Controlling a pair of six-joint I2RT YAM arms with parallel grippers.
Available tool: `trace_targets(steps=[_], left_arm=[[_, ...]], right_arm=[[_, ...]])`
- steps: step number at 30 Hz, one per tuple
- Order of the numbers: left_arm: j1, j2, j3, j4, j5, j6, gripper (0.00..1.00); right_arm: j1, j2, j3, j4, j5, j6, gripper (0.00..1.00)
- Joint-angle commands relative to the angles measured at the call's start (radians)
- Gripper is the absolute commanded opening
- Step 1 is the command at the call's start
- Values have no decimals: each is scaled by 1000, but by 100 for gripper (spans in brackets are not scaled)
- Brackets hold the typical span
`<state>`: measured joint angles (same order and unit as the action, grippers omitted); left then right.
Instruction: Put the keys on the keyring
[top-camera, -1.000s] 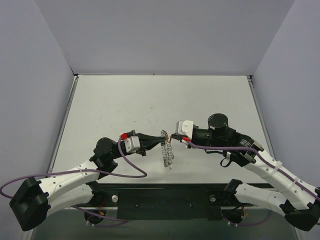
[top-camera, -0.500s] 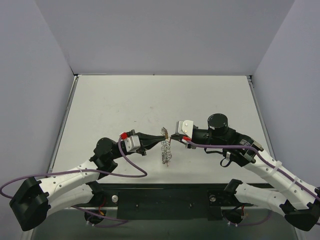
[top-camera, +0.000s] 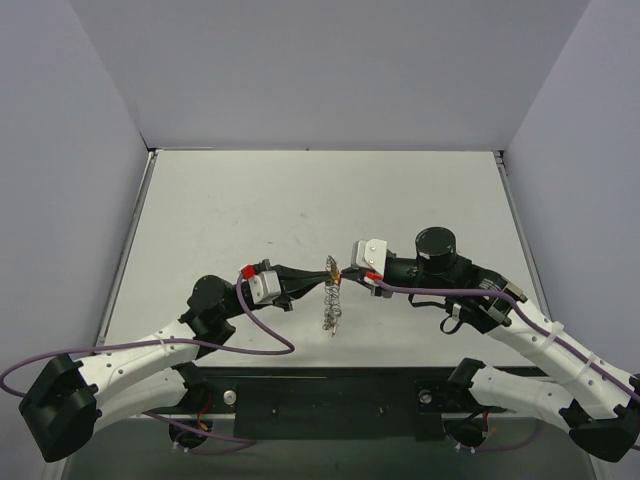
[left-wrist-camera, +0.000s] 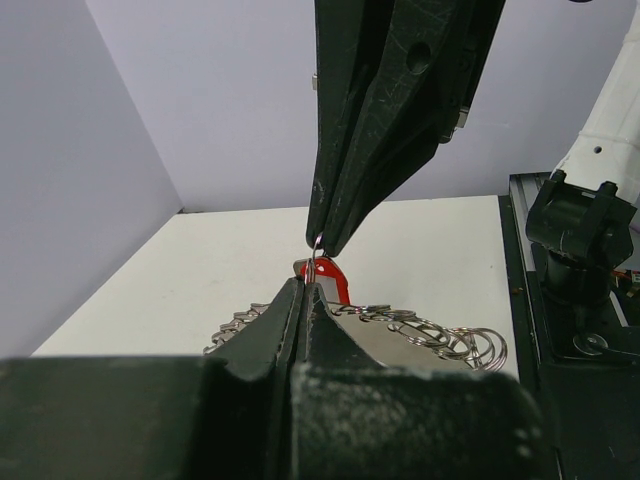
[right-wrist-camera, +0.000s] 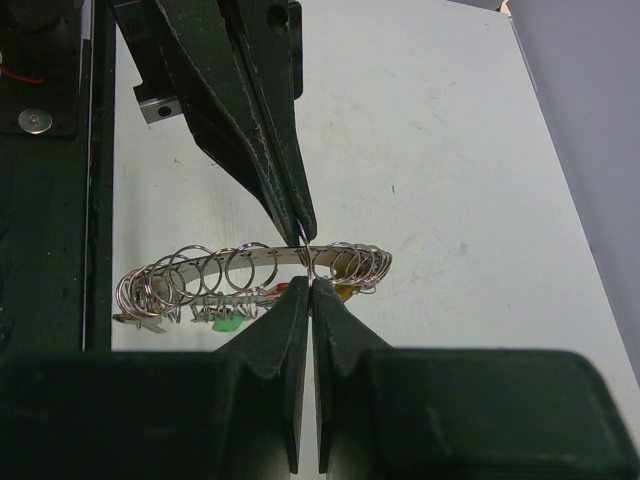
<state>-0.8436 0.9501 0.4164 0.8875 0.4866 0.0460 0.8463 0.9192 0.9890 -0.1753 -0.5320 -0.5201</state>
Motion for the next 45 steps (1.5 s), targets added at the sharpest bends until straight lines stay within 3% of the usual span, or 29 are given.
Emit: trace_targets(steps=[1, 45], left_arm=[[-6, -11, 13, 96, 18, 6, 0], [-8, -5, 21, 87, 52, 3, 0]], right_arm=[[7, 1, -7, 54, -17, 17, 0], [13, 6, -18, 125, -17, 97, 0]])
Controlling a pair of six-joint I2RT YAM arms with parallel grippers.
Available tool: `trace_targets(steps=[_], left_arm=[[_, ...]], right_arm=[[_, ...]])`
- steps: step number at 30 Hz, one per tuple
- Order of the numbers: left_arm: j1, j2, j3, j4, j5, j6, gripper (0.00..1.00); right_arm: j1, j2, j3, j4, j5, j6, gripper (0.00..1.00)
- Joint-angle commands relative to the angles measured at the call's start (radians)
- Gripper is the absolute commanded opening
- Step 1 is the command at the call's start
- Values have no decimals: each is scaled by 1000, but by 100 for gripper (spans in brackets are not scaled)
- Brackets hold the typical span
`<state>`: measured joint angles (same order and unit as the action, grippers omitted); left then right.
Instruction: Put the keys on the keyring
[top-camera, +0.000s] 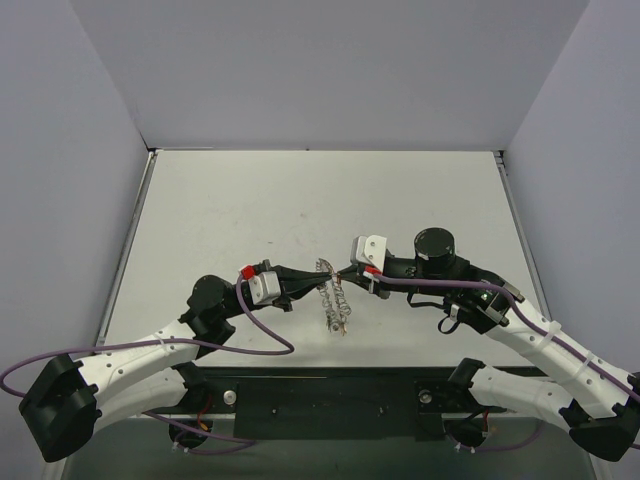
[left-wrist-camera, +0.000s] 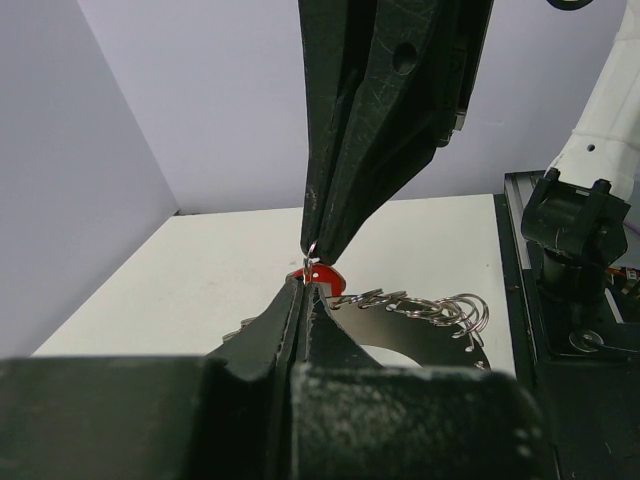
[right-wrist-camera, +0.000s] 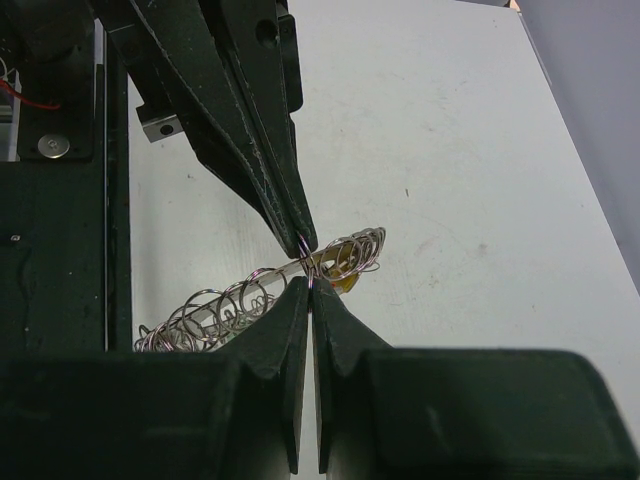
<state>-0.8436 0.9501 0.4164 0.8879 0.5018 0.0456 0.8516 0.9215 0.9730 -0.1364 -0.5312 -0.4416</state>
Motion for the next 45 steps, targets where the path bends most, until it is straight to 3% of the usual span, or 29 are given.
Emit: trace_targets(steps=[1, 45], left_arm=[[-6, -5, 21, 83, 37, 5, 0], [-26, -5, 65, -81, 20, 89, 0]], right_arm=[[7, 7, -2, 87, -18, 18, 0], [15, 19, 23, 69, -26, 9, 0]])
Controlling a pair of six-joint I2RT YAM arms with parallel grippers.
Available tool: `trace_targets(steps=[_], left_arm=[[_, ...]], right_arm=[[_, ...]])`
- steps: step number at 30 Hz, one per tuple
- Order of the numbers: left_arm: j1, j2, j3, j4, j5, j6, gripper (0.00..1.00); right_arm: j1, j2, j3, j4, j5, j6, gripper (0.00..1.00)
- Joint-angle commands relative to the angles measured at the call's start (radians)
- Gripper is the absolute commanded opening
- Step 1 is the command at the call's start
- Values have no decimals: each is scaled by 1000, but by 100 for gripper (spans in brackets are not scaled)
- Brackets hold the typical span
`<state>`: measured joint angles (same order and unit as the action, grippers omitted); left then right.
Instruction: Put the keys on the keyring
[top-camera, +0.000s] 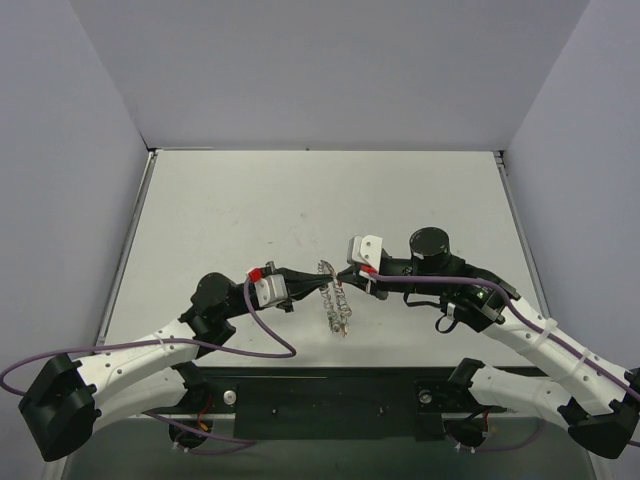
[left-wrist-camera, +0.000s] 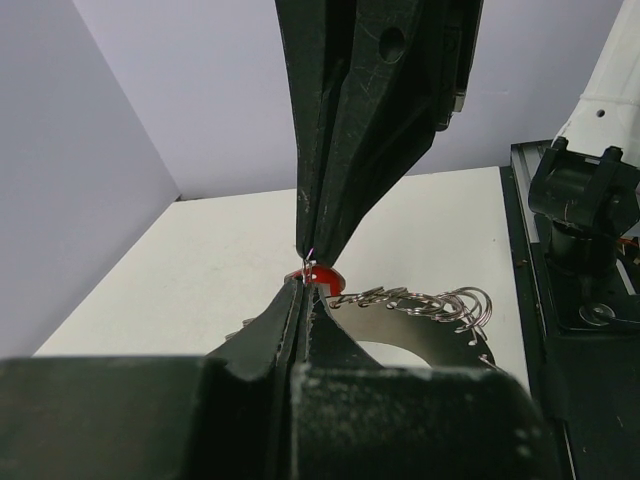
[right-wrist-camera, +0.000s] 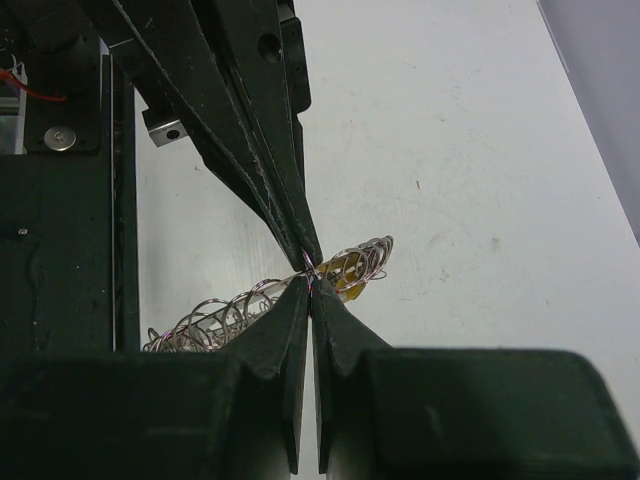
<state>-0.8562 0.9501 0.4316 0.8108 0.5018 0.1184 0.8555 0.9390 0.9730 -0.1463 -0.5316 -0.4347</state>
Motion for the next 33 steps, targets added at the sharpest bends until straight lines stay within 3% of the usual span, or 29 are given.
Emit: trace_targets(steps=[1, 33], left_arm=[[-14, -7, 50, -4, 18, 17, 0], [-6, -24, 52, 10, -34, -34, 0]], right_arm=[[11, 0, 24, 76, -27, 1, 0], [27, 0, 29, -52, -24, -107, 0]])
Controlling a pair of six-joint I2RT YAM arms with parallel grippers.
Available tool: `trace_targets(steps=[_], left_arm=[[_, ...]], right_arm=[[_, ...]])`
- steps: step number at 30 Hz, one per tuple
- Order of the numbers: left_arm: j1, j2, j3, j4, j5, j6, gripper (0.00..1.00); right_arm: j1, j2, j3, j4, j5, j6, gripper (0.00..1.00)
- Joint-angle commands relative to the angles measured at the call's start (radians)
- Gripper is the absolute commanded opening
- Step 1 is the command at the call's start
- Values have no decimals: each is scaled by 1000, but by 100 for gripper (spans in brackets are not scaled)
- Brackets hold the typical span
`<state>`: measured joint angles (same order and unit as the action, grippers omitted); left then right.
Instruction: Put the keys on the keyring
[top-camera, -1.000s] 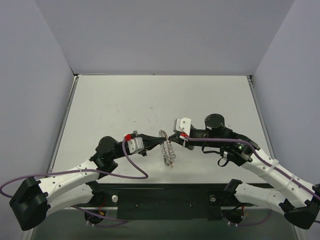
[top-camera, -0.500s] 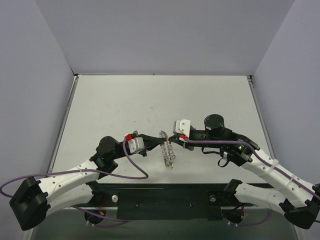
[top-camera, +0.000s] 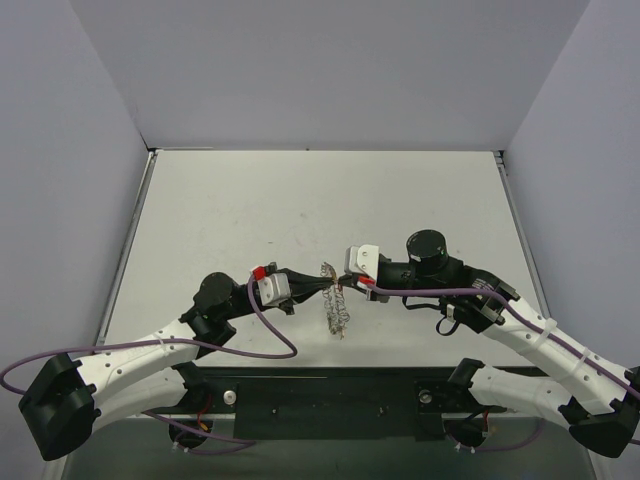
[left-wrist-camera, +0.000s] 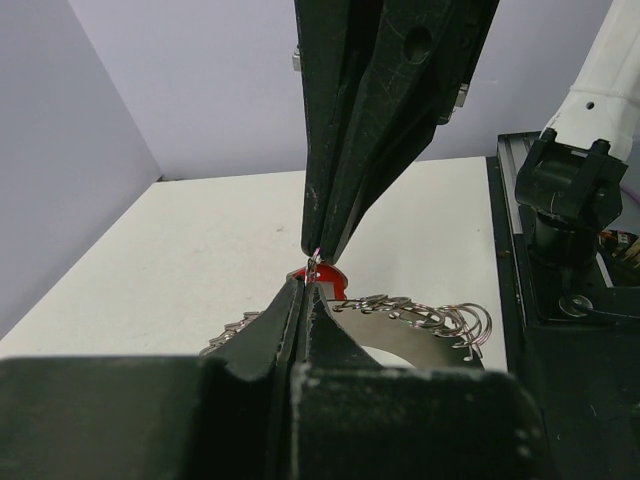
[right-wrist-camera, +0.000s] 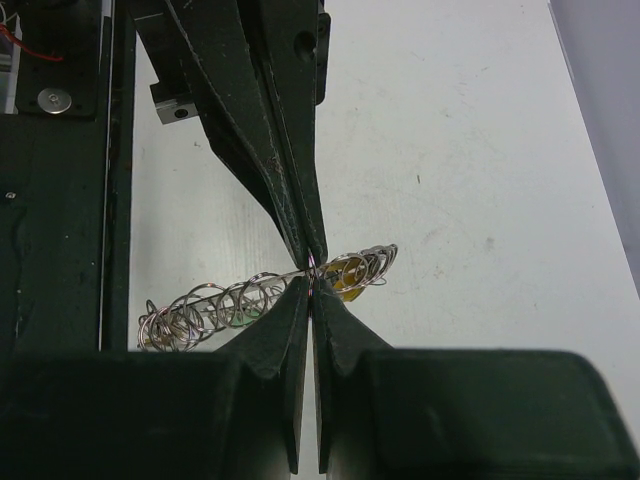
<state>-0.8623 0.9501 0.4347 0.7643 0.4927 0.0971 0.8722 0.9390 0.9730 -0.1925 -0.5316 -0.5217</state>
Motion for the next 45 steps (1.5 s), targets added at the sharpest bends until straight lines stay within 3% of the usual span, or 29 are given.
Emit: trace_targets(steps=[1, 22, 35, 45], left_arm=[[2, -24, 47, 59, -28, -13, 0], [6, -24, 52, 56, -43, -31, 0], [23, -22, 36, 136, -57, -92, 0], [59, 13, 21, 323, -85, -316, 0]], right_arm=[[10, 0, 29, -7, -24, -21, 0], [14, -6, 39, -55, -18, -64, 0], [14, -16, 13, -48, 10, -64, 0], [13, -25, -10, 1, 47, -55, 0]])
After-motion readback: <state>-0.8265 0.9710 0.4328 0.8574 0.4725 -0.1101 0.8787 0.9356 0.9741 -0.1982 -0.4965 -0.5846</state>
